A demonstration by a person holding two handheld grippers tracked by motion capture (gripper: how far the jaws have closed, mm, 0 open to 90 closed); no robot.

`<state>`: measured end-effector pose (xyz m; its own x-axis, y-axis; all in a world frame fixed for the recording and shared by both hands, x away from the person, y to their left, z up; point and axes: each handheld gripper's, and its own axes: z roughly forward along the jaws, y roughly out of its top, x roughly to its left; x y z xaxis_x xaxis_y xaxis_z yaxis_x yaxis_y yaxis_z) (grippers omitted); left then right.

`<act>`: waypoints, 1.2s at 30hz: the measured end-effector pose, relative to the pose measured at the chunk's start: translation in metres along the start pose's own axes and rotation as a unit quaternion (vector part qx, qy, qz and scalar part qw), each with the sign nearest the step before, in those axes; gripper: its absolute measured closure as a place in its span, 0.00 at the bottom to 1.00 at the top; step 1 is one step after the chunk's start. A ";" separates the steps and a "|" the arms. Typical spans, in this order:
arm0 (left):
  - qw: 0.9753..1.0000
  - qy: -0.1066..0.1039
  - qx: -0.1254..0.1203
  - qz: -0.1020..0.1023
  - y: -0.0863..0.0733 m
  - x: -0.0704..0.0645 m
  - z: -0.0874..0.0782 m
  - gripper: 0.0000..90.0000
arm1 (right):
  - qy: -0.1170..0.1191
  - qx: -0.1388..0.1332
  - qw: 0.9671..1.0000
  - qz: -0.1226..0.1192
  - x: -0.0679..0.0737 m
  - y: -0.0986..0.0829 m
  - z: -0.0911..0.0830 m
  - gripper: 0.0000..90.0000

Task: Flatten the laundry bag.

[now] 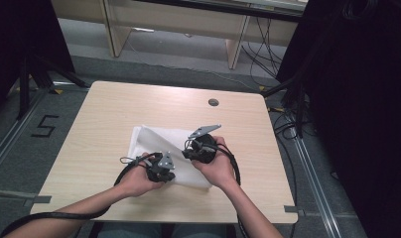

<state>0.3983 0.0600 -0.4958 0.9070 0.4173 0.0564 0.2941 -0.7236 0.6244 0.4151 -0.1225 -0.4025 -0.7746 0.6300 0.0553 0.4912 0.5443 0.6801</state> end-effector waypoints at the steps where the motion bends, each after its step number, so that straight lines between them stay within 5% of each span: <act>1: 1.000 -0.003 0.004 0.001 0.000 0.002 0.002 0.98 | 0.003 -0.001 1.000 0.003 0.000 0.001 0.000 1.00; 2: 1.000 0.001 -0.008 -0.019 0.000 0.003 0.005 0.98 | -0.001 -0.004 1.000 -0.003 0.001 0.001 -0.001 1.00; 5: 1.000 0.006 -0.008 -0.017 0.001 0.007 0.006 0.99 | 0.005 0.005 1.000 -0.005 0.004 0.003 -0.004 1.00; 6: 1.000 0.009 0.004 0.003 0.002 0.010 0.006 0.99 | 0.009 0.006 1.000 -0.004 0.005 0.004 -0.005 1.00; 7: 1.000 0.007 -0.010 -0.018 0.003 0.009 0.009 0.99 | 0.008 0.007 1.000 -0.003 0.006 0.004 -0.006 1.00; 12: 1.000 0.011 -0.014 -0.025 0.006 0.014 0.013 0.98 | 0.004 0.003 1.000 -0.006 0.007 0.005 -0.008 1.00; 19: 1.000 0.019 0.006 0.001 0.000 0.006 -0.005 0.98 | 0.008 -0.001 1.000 0.005 0.011 0.003 -0.015 1.00; 24: 1.000 0.017 0.002 -0.022 -0.006 0.014 0.001 0.99 | 0.012 -0.014 1.000 -0.005 0.015 0.004 -0.019 1.00; 31: 1.000 0.025 0.002 -0.014 -0.005 0.021 0.001 0.98 | 0.016 -0.005 1.000 -0.002 0.024 0.004 -0.023 1.00; 36: 1.000 0.021 0.018 0.001 -0.014 0.009 -0.012 0.99 | 0.015 -0.018 1.000 -0.007 0.026 0.001 -0.022 1.00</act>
<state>0.3984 0.0802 -0.4943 0.8941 0.4385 0.0914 0.3038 -0.7435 0.5958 0.3868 -0.1180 -0.3843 -0.7932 0.6053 0.0673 0.4663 0.5324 0.7065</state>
